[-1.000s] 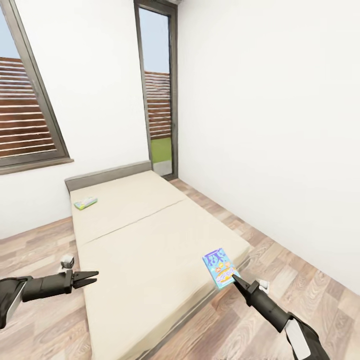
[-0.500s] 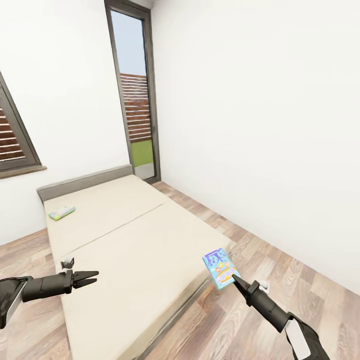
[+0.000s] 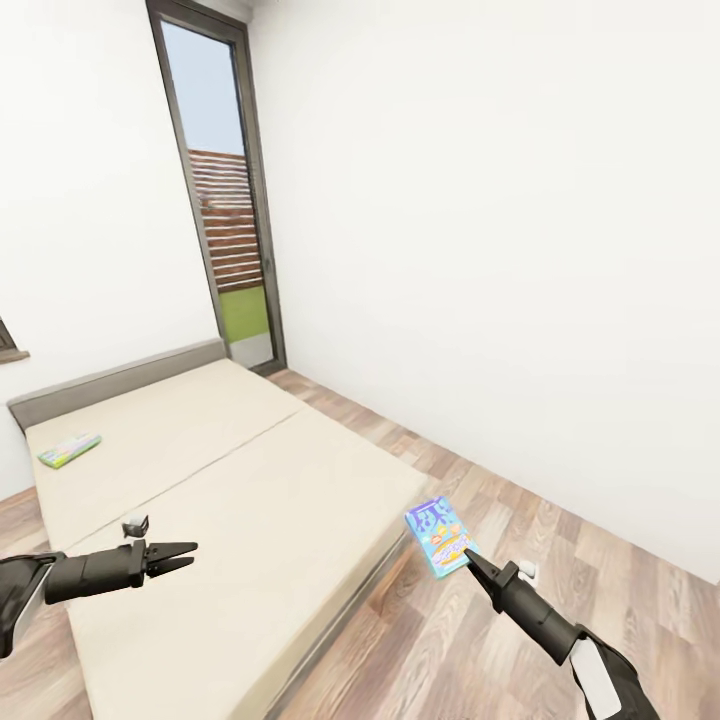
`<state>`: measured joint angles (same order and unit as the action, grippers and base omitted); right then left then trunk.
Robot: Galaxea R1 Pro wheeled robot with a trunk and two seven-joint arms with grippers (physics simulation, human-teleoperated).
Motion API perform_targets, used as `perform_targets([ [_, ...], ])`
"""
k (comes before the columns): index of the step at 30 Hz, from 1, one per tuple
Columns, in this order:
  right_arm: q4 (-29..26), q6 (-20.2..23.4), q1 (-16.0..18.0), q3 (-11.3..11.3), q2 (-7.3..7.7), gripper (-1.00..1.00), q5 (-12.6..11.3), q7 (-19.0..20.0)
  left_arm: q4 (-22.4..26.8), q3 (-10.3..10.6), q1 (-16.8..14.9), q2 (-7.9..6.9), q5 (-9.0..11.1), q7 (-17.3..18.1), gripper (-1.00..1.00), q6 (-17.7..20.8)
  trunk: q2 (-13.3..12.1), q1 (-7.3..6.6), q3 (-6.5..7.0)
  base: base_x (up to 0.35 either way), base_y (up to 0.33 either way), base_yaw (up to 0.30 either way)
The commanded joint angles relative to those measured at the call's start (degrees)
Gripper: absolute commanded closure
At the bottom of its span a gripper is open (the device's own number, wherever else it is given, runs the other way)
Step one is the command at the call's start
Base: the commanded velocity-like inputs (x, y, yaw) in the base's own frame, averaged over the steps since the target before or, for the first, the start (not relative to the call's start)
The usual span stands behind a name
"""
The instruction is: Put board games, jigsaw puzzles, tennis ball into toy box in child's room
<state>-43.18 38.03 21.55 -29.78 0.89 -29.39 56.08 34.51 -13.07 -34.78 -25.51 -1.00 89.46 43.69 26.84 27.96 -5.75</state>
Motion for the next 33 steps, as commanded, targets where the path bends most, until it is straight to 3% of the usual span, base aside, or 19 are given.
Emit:
perform_targets([
  [1, 0.0, 0.4, 0.1, -0.1, -0.02, 1.00, -0.3, 0.1, 0.0, 0.0, 0.0, -0.01, -0.1, 0.3, -1.00, 0.6, -0.3, -0.20, 0.11, 0.000, 0.000, -0.259],
  [10, 0.0, 0.5, 0.1, -0.1, 0.52, 1.00, -0.3, 0.1, 0.0, 0.1, 0.0, 0.46, -0.1, 0.3, -1.00, 0.6, -3.9, -2.17, 2.10, 0.000, 0.000, -0.260],
  [33, 0.1, 0.5, 0.1, -0.5, 0.78, 1.00, -0.3, 0.1, 0.0, 0.1, 0.0, 0.55, -0.1, 0.2, -1.00, 0.6, -3.9, -2.17, 3.05, 0.000, 0.000, -0.260],
])
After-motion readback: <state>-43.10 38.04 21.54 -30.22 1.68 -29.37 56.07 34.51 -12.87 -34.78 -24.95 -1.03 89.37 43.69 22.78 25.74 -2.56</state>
